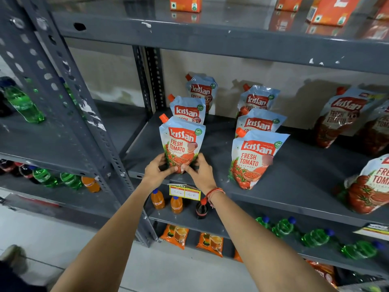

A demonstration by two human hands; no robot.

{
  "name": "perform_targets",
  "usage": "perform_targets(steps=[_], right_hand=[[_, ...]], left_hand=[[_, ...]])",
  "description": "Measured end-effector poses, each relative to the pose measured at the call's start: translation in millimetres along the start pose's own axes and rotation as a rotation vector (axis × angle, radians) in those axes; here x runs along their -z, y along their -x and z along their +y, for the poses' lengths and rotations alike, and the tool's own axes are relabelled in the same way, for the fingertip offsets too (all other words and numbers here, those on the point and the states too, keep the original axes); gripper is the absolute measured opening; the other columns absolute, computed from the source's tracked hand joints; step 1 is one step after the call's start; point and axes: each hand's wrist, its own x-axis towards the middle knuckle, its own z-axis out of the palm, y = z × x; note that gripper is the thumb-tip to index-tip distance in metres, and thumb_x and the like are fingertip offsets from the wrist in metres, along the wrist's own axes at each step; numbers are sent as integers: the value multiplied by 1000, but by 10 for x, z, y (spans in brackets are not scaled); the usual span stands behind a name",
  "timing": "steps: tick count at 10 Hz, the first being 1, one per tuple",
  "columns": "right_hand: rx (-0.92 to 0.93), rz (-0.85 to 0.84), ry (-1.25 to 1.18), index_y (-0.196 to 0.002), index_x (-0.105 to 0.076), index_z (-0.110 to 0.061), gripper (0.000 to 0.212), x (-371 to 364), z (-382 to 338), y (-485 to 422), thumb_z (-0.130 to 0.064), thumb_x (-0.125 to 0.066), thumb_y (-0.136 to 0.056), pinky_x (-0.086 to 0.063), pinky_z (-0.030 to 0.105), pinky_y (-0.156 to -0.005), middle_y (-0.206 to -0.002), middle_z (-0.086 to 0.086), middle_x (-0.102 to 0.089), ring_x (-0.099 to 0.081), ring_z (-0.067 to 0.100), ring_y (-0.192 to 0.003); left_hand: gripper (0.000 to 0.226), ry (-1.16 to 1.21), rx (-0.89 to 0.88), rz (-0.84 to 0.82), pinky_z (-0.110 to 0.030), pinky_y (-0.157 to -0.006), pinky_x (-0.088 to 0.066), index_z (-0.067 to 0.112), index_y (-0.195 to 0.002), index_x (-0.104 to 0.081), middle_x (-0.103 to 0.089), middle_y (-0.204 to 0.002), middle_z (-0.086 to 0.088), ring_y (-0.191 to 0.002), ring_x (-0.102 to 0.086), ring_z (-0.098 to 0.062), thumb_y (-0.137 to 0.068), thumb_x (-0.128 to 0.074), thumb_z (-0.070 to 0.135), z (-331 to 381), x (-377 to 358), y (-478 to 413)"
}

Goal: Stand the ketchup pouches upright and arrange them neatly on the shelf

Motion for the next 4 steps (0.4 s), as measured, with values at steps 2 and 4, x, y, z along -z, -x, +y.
perform_targets(steps=[2,4], right_hand=[[-32,-15,-9,-114,-46,-5,40,-4,-11,16,-19,-68,-84,-52,33,-91,-118,13,-64,-61,23,-109],[-81,41,-107,-127,-43,-4,51,11,-137,143,-14,-68,-84,-46,24,-91,-124,15,-59,-57,19,-109]], left_hand=[[73,3,20,-20,-40,-108,-38,8,-139,-38,-52,-137,-15,-128,-48,-27,-77,-73,21,21,-23,34],[71,68,37,68,-39,-108,-38,7,-139,-38,-50,-139,-14,-128,-48,-26,-77,-73,15,109,-52,123]])
